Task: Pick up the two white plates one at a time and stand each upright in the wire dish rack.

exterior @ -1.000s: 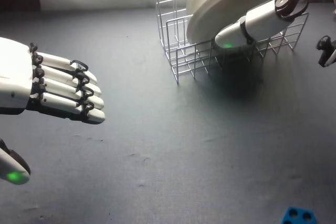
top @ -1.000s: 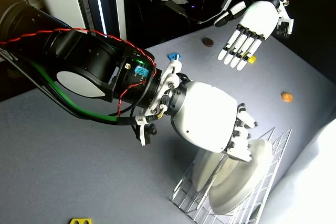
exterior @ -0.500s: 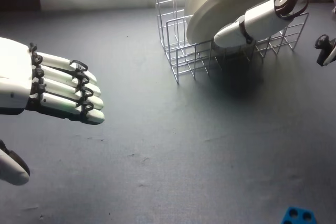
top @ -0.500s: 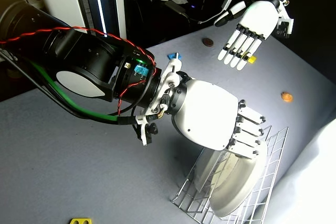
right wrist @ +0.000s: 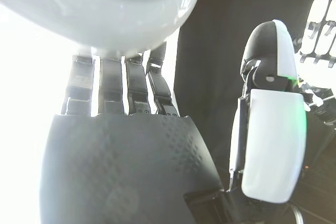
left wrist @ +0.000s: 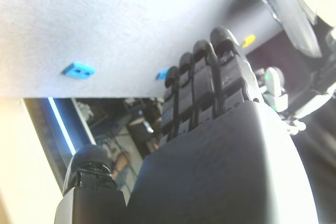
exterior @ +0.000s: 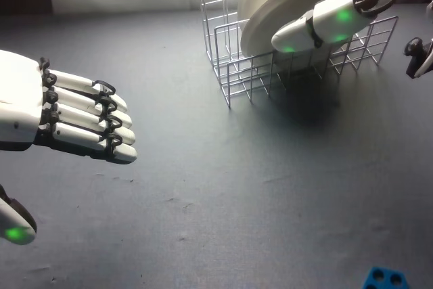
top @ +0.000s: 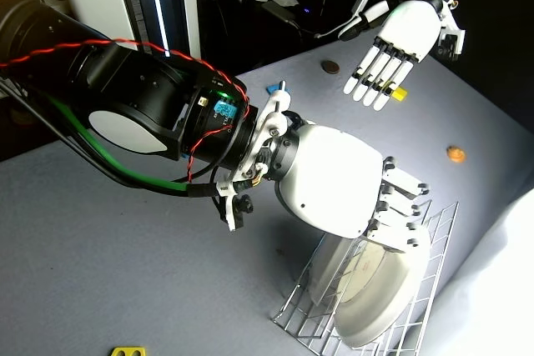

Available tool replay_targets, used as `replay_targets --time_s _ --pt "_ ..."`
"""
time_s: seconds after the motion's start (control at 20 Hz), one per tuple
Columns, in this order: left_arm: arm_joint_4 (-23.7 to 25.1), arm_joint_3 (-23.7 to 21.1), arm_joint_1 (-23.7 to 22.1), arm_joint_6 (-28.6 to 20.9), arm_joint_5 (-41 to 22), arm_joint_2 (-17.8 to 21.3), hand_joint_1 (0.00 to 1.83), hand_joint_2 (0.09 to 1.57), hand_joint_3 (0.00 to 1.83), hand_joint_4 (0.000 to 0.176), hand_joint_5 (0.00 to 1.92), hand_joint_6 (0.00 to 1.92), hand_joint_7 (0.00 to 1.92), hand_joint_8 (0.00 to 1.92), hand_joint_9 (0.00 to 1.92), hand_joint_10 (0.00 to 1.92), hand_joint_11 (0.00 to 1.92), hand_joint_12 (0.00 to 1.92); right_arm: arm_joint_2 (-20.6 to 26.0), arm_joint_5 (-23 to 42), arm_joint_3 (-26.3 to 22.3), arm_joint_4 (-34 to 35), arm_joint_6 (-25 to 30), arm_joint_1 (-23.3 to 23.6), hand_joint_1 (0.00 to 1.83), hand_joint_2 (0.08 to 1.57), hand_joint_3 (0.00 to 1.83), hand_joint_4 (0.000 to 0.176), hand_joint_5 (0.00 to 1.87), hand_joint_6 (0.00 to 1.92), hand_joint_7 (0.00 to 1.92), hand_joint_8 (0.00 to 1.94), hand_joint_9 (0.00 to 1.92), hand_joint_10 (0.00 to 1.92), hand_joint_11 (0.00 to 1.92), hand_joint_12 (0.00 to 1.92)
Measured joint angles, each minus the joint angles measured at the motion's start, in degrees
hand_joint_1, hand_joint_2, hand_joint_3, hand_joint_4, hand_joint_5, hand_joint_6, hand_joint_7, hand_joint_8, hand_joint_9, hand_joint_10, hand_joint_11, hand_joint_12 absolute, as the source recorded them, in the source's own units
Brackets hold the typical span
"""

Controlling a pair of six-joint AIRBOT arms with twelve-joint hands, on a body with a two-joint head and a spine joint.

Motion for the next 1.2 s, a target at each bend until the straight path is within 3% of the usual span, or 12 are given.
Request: replay_targets --time_s 0.2,0.55,0.85,1.0,1.05,1.2 --pt "-0.02 -0.07 0.00 -0.02 -0.09 0.00 0.00 1.05 0.00 0.000 0.18 0.00 0.18 0.00 0.15 0.00 0.00 0.36 1.81 -0.20 -1.38 0.07 0.02 2.95 0.73 0.96 0.00 0.000 0.02 1.24 0.13 1.11 0.15 0.96 0.00 1.19" --pt "0.02 -0.79 -0.09 0.00 -0.81 0.37 0.00 1.06 0.00 0.000 0.15 0.00 0.16 0.00 0.12 0.00 0.00 0.31 5.88 2.08 -7.34 -5.44 0.04 5.07 0.77 0.97 0.00 0.000 0.10 1.08 0.15 1.10 0.17 1.03 0.00 1.30" --pt "0.83 -3.41 -1.81 0.57 -2.67 1.33 0.00 1.06 0.00 0.000 0.16 0.00 0.16 0.00 0.13 0.00 0.00 0.34 10.99 2.82 -10.19 -5.51 -0.68 6.03 0.75 0.97 0.00 0.000 0.08 1.11 0.18 1.07 0.18 1.02 0.00 1.33" --pt "1.88 -4.59 -2.12 1.14 -2.34 1.40 0.00 1.06 0.00 0.000 0.16 0.00 0.17 0.00 0.14 0.00 0.00 0.34 14.73 3.08 -12.41 -5.77 -1.05 6.43 0.73 0.98 0.00 0.000 0.06 1.21 0.18 1.10 0.20 1.02 0.00 1.33" --pt "2.43 -5.27 -2.12 1.18 -2.08 1.60 0.00 1.06 0.00 0.000 0.16 0.00 0.17 0.00 0.14 0.00 0.00 0.36 15.91 2.75 -13.20 -5.81 -1.05 6.43 0.71 0.98 0.00 0.000 0.02 1.35 0.18 1.12 0.21 1.02 0.00 1.35" --pt "2.84 -7.08 -2.58 1.33 -1.88 2.38 0.00 1.06 0.00 0.000 0.17 0.00 0.17 0.00 0.14 0.00 0.00 0.36 20.22 2.67 -16.26 -5.92 -1.29 5.29 0.71 0.97 0.00 0.000 0.00 1.49 0.13 1.24 0.14 1.16 0.00 1.41"
